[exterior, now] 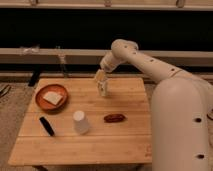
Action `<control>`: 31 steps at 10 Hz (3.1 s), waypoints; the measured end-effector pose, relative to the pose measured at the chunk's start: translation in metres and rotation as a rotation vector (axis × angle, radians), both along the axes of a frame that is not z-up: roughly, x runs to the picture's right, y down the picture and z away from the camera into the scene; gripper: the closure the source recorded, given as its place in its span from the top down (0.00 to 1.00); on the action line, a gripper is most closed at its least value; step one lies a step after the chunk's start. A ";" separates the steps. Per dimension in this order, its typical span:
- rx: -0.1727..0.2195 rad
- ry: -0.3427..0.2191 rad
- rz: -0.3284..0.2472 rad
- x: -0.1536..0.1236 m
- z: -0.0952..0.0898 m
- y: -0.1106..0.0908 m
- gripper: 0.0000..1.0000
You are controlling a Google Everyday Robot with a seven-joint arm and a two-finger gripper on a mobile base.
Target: Place the ceramic cup over the eraser
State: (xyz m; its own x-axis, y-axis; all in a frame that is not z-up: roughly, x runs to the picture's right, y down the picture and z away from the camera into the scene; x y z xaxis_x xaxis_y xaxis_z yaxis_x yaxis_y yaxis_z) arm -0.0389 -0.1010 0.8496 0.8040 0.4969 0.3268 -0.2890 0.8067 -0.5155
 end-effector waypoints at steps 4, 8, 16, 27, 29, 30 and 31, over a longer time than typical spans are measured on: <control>0.011 -0.027 -0.089 -0.014 -0.070 0.007 0.80; 0.002 -0.046 -0.183 -0.044 -0.142 0.072 0.80; -0.018 0.038 -0.428 -0.072 -0.146 0.196 0.80; -0.072 0.061 -0.675 -0.095 -0.079 0.229 0.80; -0.056 0.057 -0.692 -0.099 -0.081 0.231 0.80; -0.054 0.055 -0.696 -0.100 -0.081 0.233 0.80; -0.050 0.054 -0.703 -0.101 -0.081 0.234 0.80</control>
